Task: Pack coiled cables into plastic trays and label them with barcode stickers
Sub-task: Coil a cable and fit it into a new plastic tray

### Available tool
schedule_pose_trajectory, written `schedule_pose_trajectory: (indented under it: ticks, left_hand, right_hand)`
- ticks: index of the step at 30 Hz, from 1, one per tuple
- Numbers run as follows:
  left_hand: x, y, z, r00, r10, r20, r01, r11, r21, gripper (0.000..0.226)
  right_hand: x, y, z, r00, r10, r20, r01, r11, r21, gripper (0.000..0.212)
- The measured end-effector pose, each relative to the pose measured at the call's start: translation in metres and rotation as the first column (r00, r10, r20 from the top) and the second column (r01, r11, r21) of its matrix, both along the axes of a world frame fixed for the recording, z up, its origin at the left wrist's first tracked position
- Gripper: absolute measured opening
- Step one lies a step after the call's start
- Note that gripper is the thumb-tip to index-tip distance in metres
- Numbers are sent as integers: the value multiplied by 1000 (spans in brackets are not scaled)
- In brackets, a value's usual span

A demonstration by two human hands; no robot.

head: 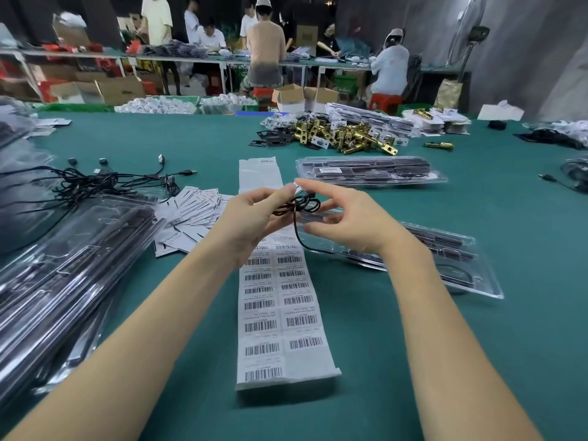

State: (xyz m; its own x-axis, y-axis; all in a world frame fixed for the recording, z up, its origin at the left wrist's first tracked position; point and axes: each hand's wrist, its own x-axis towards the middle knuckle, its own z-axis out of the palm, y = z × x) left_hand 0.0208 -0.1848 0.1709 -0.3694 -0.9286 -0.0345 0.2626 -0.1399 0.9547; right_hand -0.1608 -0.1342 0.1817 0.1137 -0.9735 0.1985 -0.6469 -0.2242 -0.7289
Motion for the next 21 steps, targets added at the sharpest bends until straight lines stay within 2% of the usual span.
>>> schedule_pose_trajectory:
  ticks: [2, 4, 6, 10, 12, 14, 17, 19, 21]
  left_hand:
    - [1, -1, 2, 999, 1, 45, -1, 1000, -20, 26]
    - [2, -2, 3, 992, 14, 125, -8, 998, -55, 30]
    - [2, -2, 4, 977, 58, 207, -37, 994, -100, 34]
    - [3, -3, 3, 941, 116, 319, -69, 985, -156, 45]
    - [5, -4, 2, 910, 120, 398, -41, 979, -200, 47]
    - [8, -6, 3, 891, 106, 440, 5, 970, -244, 48]
    - [18, -8, 8, 909, -57, 412, 166, 958, -233, 42]
    - [27, -9, 10, 888, -185, 421, 310, 917, -252, 32]
    - [33, -10, 9, 860, -233, 453, 392, 871, -297, 24]
  right_hand:
    - [5, -3, -5, 1000, -7, 30, 9, 998, -58, 51]
    - [7, -5, -9, 998, -51, 37, 56, 991, -122, 31]
    - [7, -8, -12, 996, -62, 70, 71, 989, -132, 19]
    - [9, -11, -17, 991, -37, 128, 49, 994, -94, 12]
    - [8, -11, -18, 973, -5, 231, 7, 1000, -7, 13]
    - [7, -9, -19, 948, 43, 316, -74, 994, 86, 14]
    - [7, -6, -19, 956, 88, 281, -131, 981, 140, 14]
    - [5, -5, -16, 959, 94, 267, -143, 975, 169, 14]
    - [2, -4, -14, 956, 97, 275, -160, 964, 214, 16]
